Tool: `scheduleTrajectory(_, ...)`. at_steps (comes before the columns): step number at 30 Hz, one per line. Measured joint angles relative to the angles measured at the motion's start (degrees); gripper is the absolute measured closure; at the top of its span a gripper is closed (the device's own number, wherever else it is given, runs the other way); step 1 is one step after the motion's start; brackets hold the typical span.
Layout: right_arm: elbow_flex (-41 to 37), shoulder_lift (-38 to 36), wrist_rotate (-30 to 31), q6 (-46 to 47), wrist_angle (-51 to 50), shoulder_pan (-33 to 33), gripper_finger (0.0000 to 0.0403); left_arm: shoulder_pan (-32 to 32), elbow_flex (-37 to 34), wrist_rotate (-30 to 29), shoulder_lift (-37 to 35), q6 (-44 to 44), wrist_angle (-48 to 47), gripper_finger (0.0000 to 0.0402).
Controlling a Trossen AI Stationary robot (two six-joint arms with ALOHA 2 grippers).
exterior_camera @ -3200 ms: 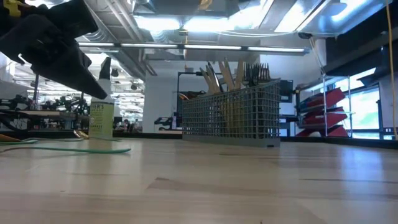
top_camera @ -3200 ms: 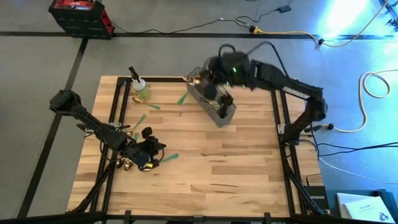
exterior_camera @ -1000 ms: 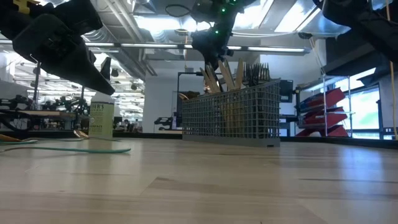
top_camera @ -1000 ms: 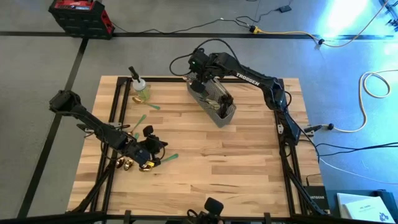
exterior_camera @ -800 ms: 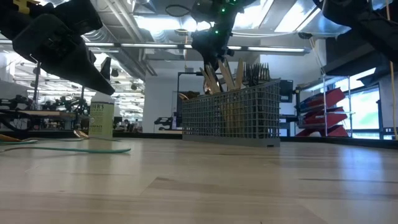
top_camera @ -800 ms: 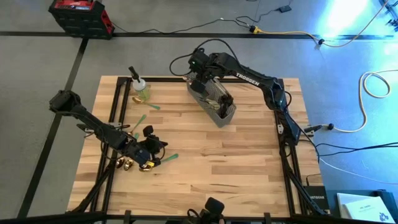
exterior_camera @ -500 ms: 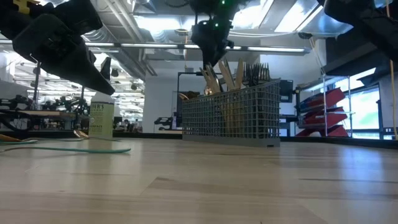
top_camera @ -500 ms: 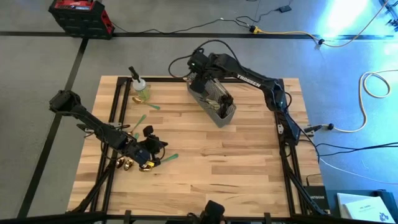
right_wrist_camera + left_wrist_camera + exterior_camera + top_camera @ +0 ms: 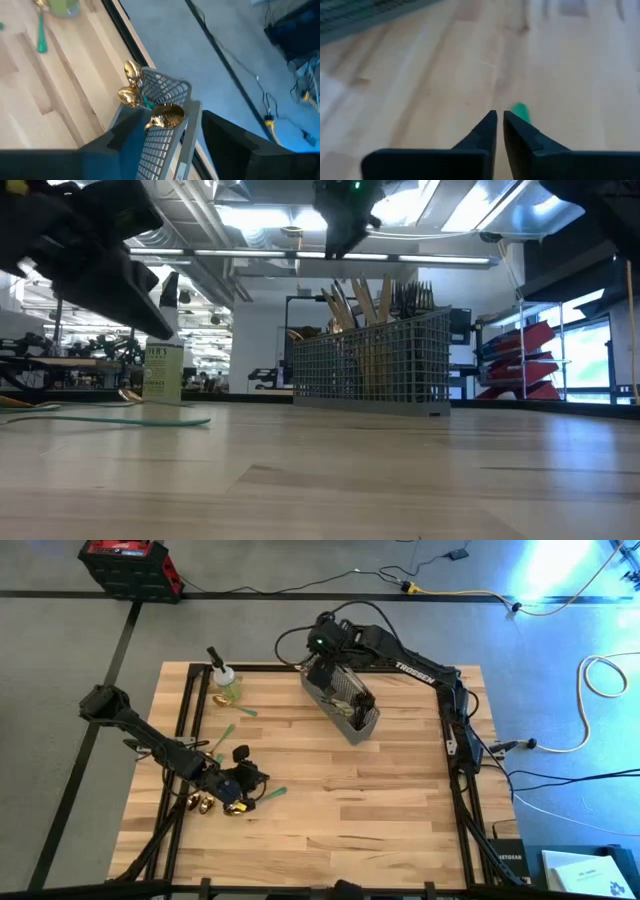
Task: Sort silverware
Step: Put the green spoon on the gray silverware organizer
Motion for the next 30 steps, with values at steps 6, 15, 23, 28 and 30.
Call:
scheduleTrajectory(6, 0.02, -3.40, 5.67, -6.49, 5.19, 3.46, 0.0139, -0.07, 0.00, 6.91, -0.26, 0.86, -0.06, 0.0302)
scheduleTrajectory(15, 0.02, -5.10, -1.19, -15.63, 16.65, 8.82, 0.0100, -1.59, 1.36, 16.17, -6.22, -13.17, 5.23, 0.0230)
scheduleTrajectory(23, -2.98, -5.10, -1.23, -9.34, 9.29, 19.06, 0.0133, -11.80, 0.00, 5.64, -9.87, -32.18, 5.64, 0.0227)
scheduleTrajectory(28, -13.18, -5.04, 0.83, -6.47, 9.65, 26.66, 0.0163, -22.16, -3.66, -11.29, -6.33, -49.02, 5.25, 0.0227)
scheduleTrajectory(30, -18.66, -5.23, 0.35, -6.23, 11.61, 28.99, 0.0175, -24.89, -4.62, -15.42, -4.76, -56.43, 5.10, 0.0227)
